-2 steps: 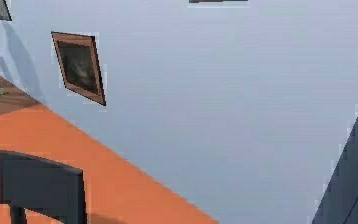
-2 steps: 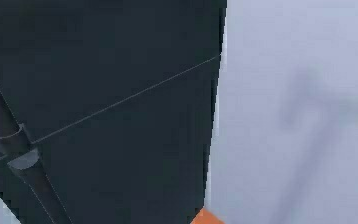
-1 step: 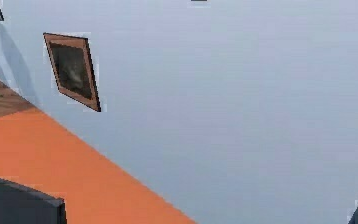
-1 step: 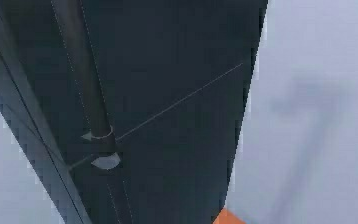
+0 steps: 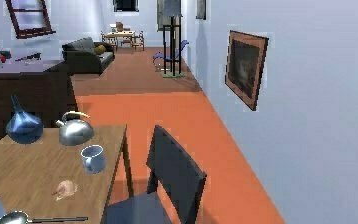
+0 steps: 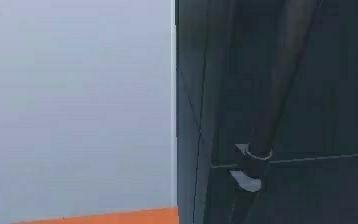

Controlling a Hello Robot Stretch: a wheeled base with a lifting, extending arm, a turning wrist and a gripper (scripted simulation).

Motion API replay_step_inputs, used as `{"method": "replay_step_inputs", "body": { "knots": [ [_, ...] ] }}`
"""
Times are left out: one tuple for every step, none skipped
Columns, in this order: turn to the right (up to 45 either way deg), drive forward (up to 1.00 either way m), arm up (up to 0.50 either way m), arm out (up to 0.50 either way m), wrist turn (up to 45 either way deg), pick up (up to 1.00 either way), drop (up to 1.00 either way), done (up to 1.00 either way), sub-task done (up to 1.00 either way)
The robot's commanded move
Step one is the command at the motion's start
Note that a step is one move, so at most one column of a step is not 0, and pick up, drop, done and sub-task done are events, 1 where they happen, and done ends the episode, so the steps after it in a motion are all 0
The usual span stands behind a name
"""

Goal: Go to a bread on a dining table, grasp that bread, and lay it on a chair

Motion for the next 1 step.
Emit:
{"method": "replay_step_inputs", "body": {
  "knots": [
    [0.0, 0.30, 0.00, 0.00, 0.0, 0.00, 0.00, 0.00, 0.00]
  ]
}}
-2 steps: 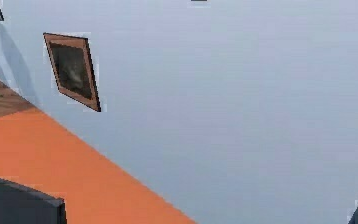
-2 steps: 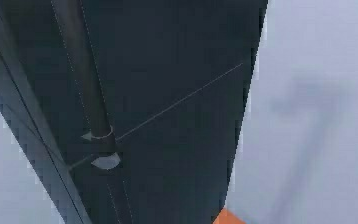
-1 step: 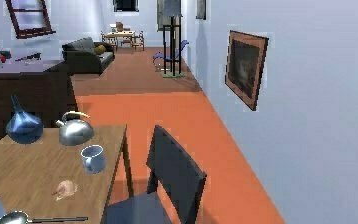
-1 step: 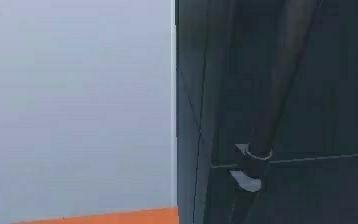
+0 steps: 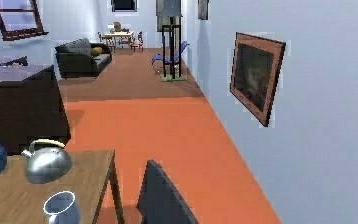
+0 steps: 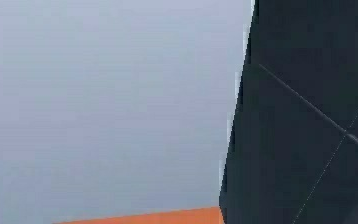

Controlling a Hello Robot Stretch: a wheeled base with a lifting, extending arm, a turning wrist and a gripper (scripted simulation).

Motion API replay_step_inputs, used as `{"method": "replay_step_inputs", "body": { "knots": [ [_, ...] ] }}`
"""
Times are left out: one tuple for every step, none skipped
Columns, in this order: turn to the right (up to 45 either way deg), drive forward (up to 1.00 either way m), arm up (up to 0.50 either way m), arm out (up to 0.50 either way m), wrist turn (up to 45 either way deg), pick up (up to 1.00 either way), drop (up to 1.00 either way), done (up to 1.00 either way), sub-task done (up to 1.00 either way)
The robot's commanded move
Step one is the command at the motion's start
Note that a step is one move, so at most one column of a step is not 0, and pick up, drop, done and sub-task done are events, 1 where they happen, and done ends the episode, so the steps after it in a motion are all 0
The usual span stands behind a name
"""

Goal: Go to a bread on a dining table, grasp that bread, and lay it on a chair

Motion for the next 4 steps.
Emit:
{"method": "replay_step_inputs", "body": {
  "knots": [
    [-45.0, 0.00, 0.00, 0.00, 0.0, 0.00, 0.00, 0.00, 0.00],
    [-45.0, 0.00, 0.00, 0.00, 0.0, 0.00, 0.00, 0.00, 0.00],
    [-42.0, 0.00, 0.00, 0.00, 0.0, 0.00, 0.00, 0.00, 0.00],
    [0.0, 0.00, 0.50, 0.00, 0.0, 0.00, 0.00, 0.00, 0.00]
  ]
}}
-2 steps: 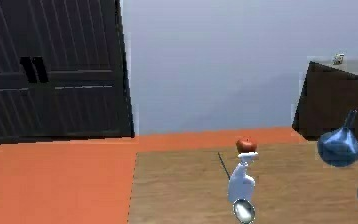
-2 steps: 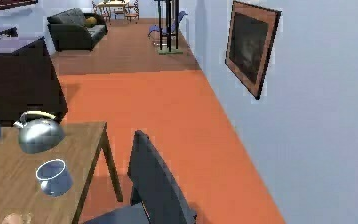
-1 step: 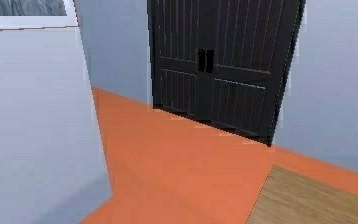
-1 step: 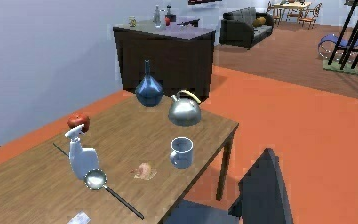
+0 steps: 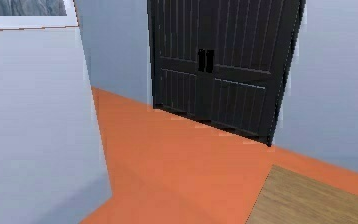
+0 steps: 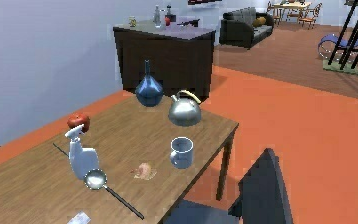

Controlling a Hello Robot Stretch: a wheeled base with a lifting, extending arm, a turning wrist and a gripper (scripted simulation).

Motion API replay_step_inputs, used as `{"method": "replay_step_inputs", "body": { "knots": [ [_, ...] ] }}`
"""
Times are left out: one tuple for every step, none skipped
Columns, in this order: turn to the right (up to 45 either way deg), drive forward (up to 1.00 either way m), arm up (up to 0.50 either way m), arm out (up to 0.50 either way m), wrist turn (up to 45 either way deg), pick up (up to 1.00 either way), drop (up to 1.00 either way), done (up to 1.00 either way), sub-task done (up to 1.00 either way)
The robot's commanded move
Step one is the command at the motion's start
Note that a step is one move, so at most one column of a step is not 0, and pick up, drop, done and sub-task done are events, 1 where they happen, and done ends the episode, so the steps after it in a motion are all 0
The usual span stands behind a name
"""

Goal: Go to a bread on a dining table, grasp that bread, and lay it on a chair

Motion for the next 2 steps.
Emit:
{"method": "replay_step_inputs", "body": {
  "knots": [
    [0.0, 0.00, 0.36, 0.00, 0.0, 0.00, 0.00, 0.00, 0.00],
    [0.0, 0.00, 0.00, 0.30, 0.0, 0.00, 0.00, 0.00, 0.00]
  ]
}}
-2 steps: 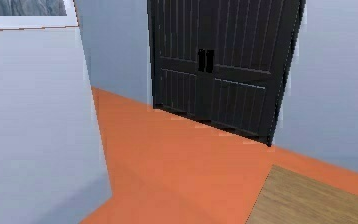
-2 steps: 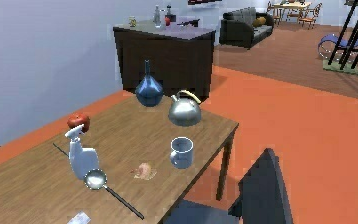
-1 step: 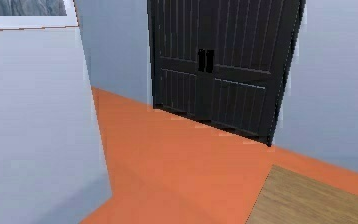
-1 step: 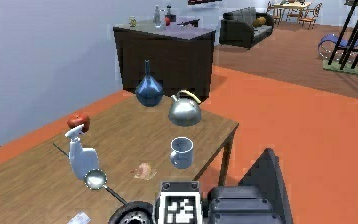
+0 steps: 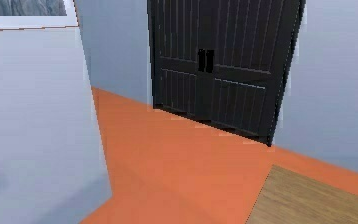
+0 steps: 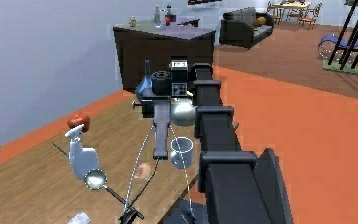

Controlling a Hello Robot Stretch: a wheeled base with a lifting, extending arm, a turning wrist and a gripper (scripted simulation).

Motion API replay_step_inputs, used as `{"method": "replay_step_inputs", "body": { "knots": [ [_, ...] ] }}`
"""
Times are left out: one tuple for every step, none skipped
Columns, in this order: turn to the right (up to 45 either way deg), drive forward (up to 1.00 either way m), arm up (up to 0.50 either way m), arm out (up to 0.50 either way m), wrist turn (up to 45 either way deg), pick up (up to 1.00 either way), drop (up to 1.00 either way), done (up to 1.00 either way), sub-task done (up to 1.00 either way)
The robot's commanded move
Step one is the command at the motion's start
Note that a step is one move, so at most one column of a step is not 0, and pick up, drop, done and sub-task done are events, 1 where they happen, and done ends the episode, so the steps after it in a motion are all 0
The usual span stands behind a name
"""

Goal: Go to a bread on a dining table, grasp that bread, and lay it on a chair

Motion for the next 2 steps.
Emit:
{"method": "replay_step_inputs", "body": {
  "knots": [
    [0.0, 0.00, 0.00, 0.00, 45.0, 0.00, 0.00, 0.00, 0.00],
    [0.0, 0.00, 0.00, 0.00, 45.0, 0.00, 0.00, 0.00, 0.00]
  ]
}}
